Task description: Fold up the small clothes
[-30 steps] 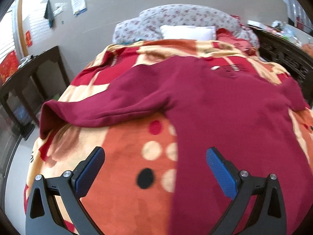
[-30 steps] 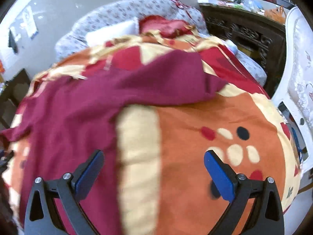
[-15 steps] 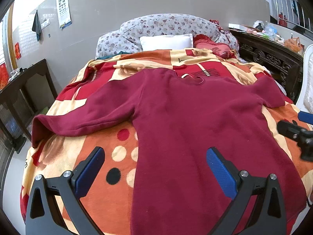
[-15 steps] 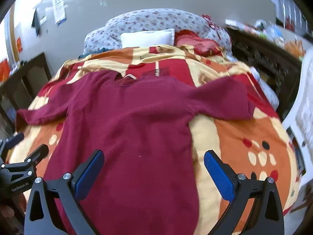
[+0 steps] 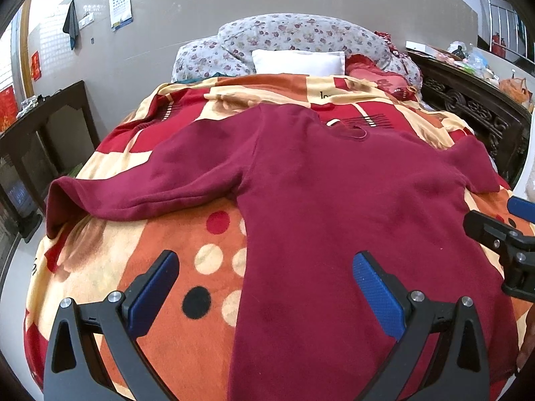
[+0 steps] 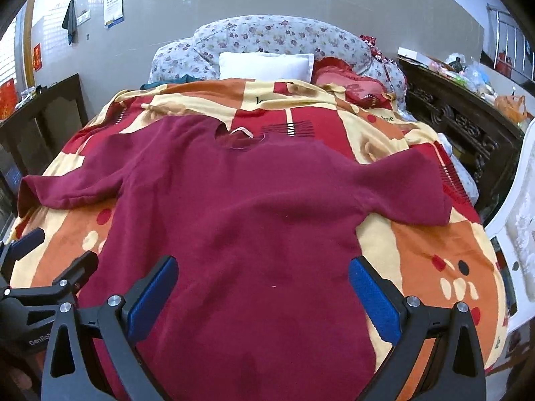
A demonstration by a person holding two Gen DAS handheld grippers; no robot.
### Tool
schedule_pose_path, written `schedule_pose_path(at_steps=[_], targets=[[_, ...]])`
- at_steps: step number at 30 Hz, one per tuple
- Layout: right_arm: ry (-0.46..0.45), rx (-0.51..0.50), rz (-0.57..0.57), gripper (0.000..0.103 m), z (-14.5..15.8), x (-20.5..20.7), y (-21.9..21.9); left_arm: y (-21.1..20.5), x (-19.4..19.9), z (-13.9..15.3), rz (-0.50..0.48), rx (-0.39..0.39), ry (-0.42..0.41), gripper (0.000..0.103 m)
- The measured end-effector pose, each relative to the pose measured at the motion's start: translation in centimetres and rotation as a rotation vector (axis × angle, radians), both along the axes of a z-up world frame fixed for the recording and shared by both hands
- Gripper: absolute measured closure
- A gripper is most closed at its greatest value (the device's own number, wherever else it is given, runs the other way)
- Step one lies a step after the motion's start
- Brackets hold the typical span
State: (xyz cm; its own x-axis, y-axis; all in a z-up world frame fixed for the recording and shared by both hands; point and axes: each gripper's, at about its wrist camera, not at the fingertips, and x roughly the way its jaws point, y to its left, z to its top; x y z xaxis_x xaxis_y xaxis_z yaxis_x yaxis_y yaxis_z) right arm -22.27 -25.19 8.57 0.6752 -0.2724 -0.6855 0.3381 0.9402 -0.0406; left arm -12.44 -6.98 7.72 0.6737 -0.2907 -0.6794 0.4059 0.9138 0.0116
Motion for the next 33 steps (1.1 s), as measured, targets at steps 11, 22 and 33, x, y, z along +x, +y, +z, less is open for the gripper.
schedule_pose_path(at_steps=[11, 22, 33], targets=[[0.007, 0.060, -0.025, 0.000, -0.6, 0.6, -0.8, -0.4, 0.7, -0.3, 0.004, -0.006, 0.012, 0.000], [0.009, 0.086, -0.026, 0.000, -1.0, 0.8, -1.3, -1.4, 1.0, -0.5, -0.005, 0.004, 0.016, 0.000], [0.008, 0.118, -0.028, 0.000, -1.4, 1.2, -1.8, -1.7, 1.5, -1.0, 0.003, 0.012, 0.023, 0.000]])
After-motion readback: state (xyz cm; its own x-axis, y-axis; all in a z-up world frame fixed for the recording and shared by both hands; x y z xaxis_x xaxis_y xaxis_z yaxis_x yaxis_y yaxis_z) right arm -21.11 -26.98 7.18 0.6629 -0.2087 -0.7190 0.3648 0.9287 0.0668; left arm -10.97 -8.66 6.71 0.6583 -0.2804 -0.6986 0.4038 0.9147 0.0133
